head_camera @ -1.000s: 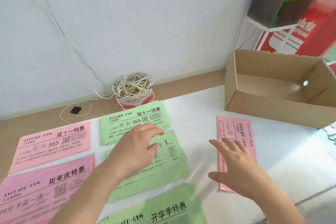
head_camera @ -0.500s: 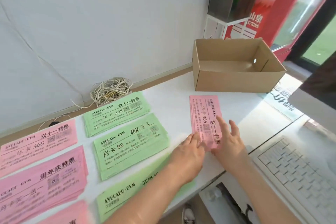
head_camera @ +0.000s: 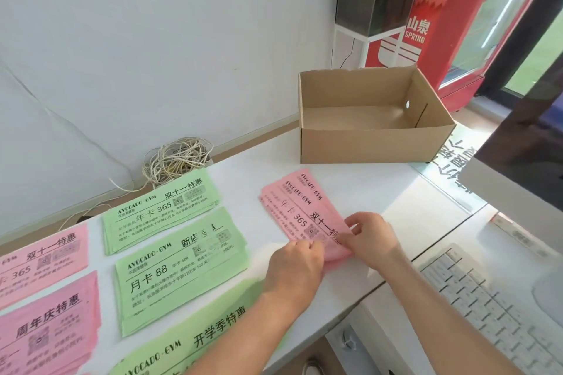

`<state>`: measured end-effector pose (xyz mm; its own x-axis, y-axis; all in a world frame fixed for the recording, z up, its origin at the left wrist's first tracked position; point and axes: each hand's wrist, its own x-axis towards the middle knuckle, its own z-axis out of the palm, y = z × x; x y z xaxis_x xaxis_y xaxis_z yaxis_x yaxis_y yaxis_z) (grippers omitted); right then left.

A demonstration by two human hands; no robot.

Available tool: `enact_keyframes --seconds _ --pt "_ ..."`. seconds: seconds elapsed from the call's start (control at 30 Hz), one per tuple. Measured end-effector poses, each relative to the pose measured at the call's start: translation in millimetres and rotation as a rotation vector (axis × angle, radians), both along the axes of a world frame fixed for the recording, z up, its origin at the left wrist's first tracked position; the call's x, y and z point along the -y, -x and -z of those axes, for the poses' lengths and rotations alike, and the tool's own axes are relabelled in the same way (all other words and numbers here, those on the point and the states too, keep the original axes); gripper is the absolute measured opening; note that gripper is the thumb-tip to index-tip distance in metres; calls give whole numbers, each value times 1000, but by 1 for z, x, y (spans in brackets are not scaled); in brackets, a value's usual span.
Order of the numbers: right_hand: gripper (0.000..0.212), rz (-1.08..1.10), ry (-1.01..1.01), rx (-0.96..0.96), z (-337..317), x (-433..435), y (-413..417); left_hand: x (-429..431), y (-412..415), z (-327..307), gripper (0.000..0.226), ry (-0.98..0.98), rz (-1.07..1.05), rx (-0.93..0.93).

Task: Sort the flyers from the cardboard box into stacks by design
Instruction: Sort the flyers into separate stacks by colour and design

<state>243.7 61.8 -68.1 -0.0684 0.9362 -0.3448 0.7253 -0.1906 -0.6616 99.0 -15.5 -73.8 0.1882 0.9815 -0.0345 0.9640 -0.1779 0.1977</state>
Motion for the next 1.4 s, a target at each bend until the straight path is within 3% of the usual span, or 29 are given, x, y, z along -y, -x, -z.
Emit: enact_keyframes --seconds 0.07,0.17,0.23,0.33,0.47,0.6,0.7,0.87,1.0,1.23,1.33,1.4 --pt "9 -172 -82 204 -5 -14 -7 -2 2 0 26 45 -9 170" --pt "16 -376 -145 385 -13 -34 -19 -16 20 -9 44 -7 -52 285" --pt "19 -460 -191 429 -14 -45 -24 -33 41 -10 63 -69 -196 214" --pt "23 -523 -249 413 -12 -55 -28 -53 63 -6 91 54 -416 162" --pt "32 -501 -279 398 -8 -60 -33 -61 61 -1 97 107 -509 251" --pt "38 -447 -324 380 -2 -63 -36 -62 56 -5 84 104 -545 297" --pt "31 -393 -340 326 1 -66 -41 -61 54 -6 73 146 -586 300" --pt "27 -12 -453 206 -4 -72 -63 -55 47 -8 30 46 -506 264" --pt "21 196 -346 0 -16 -77 -80 -46 51 -1 31 -39 -450 454" --pt "22 65 -198 -2 -17 -79 -81 -42 59 12 38 -85 -456 624" --pt "21 -144 -137 263 -18 -73 -65 -45 60 15 44 -110 -415 506" --pt "26 -308 -111 388 -15 -68 -53 -50 57 12 37 -93 -431 419"
